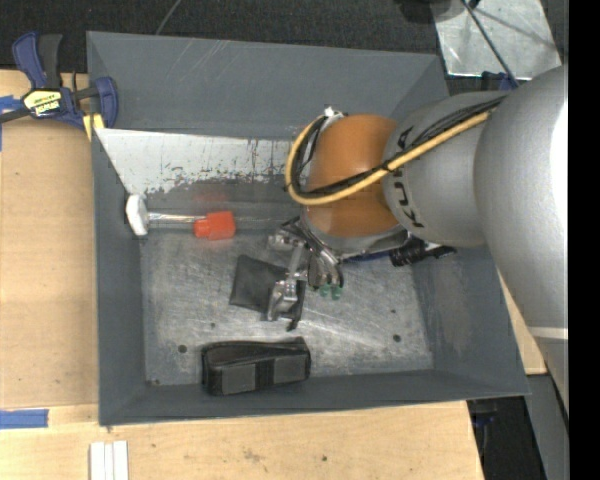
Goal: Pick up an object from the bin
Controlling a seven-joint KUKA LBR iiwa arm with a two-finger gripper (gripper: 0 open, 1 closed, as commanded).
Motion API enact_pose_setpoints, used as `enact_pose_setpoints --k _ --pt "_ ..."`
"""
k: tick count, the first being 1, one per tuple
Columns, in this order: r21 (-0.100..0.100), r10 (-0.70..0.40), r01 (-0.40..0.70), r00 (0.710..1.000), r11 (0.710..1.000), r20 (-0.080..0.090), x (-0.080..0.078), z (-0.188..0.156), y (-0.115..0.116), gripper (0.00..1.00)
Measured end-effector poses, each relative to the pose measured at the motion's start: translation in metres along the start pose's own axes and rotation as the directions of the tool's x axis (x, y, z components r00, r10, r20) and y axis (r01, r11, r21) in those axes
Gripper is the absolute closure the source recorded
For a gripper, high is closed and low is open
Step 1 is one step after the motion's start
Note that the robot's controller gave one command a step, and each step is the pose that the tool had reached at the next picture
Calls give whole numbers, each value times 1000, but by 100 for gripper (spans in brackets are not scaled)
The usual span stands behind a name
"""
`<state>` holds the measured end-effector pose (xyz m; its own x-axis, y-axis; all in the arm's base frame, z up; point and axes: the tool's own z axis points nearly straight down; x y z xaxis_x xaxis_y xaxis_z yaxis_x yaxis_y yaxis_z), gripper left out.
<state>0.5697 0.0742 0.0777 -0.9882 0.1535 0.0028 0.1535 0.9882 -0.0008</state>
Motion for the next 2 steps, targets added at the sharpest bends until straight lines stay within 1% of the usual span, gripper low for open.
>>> enact_pose_setpoints --k 1,2 --pt "-3 1 -1 1000 1000 9 -3 -6 1 100" --pt "-6 -18 18 1000 1000 21 -1 0 -1 100"
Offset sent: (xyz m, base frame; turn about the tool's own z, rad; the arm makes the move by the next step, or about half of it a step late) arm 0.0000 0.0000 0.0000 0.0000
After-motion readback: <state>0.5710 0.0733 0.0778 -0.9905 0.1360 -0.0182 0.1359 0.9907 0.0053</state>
